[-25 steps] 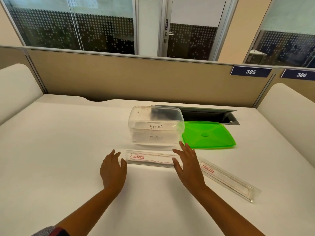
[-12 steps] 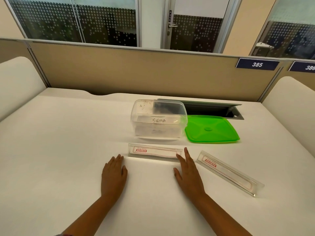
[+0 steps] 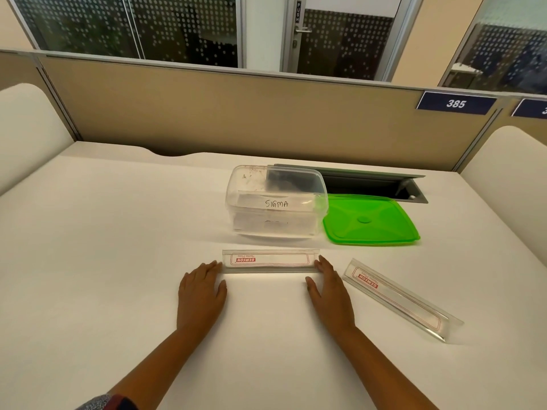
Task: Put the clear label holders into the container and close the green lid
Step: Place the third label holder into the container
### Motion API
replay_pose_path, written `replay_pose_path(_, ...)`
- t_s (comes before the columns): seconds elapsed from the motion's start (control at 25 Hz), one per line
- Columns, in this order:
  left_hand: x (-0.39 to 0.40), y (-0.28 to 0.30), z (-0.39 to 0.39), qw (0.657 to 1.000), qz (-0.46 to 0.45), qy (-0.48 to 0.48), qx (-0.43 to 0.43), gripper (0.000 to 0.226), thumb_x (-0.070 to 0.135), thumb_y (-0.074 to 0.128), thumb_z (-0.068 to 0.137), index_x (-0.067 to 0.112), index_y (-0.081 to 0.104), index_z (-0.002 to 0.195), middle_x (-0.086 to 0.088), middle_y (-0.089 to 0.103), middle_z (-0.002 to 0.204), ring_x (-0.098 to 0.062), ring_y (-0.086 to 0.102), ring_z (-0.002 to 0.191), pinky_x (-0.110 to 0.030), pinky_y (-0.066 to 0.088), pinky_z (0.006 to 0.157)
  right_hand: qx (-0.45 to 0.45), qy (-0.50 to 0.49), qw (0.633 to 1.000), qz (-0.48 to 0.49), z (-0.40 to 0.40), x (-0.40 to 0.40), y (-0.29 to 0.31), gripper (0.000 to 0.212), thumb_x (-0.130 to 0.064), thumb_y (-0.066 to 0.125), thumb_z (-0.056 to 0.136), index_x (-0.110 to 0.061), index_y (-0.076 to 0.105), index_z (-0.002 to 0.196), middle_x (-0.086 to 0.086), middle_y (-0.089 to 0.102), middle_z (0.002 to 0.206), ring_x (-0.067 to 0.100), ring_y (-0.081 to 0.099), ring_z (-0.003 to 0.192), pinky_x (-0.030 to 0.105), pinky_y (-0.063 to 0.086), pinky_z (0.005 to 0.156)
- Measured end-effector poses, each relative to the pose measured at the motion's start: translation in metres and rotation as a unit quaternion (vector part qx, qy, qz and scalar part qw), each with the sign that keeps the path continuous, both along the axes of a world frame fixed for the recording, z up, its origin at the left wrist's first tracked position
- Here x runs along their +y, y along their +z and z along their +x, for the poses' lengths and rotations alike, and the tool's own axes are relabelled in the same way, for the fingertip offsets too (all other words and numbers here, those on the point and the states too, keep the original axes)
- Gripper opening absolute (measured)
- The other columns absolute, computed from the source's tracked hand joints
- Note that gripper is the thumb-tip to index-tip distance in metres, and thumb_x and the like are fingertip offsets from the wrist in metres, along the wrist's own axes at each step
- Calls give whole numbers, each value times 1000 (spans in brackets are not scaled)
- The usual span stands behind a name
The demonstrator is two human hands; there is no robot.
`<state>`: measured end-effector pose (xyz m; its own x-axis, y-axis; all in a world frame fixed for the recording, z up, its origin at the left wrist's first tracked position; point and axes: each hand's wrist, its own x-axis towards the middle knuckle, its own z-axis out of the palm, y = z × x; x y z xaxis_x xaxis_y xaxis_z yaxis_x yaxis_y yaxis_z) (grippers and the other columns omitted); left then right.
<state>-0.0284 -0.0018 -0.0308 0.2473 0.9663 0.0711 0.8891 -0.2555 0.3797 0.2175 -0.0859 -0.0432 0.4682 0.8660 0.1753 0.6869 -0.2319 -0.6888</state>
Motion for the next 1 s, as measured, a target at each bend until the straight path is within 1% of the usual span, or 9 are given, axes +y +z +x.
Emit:
replay_pose_path(0.12,2,-2,-2,1000,-8,-15,-13,74,51,16,75,17,54,128,0,54,135,-20,46,129,-41,27,113,7,2,1000,14,2,1,-2,40,-15,54,91,-13,47,130,2,59,127,20,52,119,27,39,100)
replay_pose_path(0.2,1,-2,-3,999,-12,-5,-49,68,50,23,76,15,57,123,-2,58,131,-22,49,126,-41,26,113,34,-11,999,30,5,1,-2,28,-9,51,92,-12,55,119,3,63,120,21,57,113,28,42,95)
replay_pose_path(0.36,-1,4,-3,984,-9,33,-172,31,21,57,84,10,62,113,-9,66,116,-29,58,110,-44,39,104,63,-16,996,60,8,-1,-3,12,-7,57,88,-12,61,98,3,67,98,20,61,94,26,46,82)
replay_pose_path(0.44,-2,6,-3,979,-8,43,-201,29,13,60,85,10,61,114,-9,66,115,-29,58,108,-42,43,98,58,-3,996,74,7,-2,0,12,-5,61,85,-13,61,94,-2,62,93,12,58,87,15,43,77)
replay_pose_path(0.52,-2,6,-3,977,-4,41,-209,29,13,58,87,11,60,115,-8,66,116,-29,58,108,-40,44,96,48,9,995,85,6,-2,2,20,-3,64,83,-21,57,89,-9,56,88,-2,53,82,6,39,73)
replay_pose_path(0.64,-3,4,-3,972,-2,49,-229,27,10,55,88,9,60,115,-10,67,114,-29,59,106,-39,45,93,56,12,994,92,6,-4,2,25,-2,64,82,-26,56,87,-15,54,86,-13,52,85,3,40,72)
replay_pose_path(0.76,-2,3,-5,964,-18,51,-260,23,11,52,90,10,62,112,-8,68,110,-26,60,100,-34,46,86,74,14,992,97,6,-4,4,24,-4,64,83,-27,58,85,-7,59,89,-8,55,85,5,43,72)
replay_pose_path(0.88,-3,7,-7,948,-38,52,-312,21,14,53,91,13,61,110,0,64,109,-19,59,102,-29,45,86,126,14,987,103,6,-6,12,29,-7,64,84,-36,57,83,-6,63,89,2,58,87,8,44,72)
replay_pose_path(1.0,-1,18,-3,939,-22,56,-340,9,15,58,88,15,63,95,5,60,103,-16,57,97,-26,41,82,179,5,979,95,7,-7,24,25,-13,65,85,-37,59,83,-9,66,89,1,58,89,6,43,74)
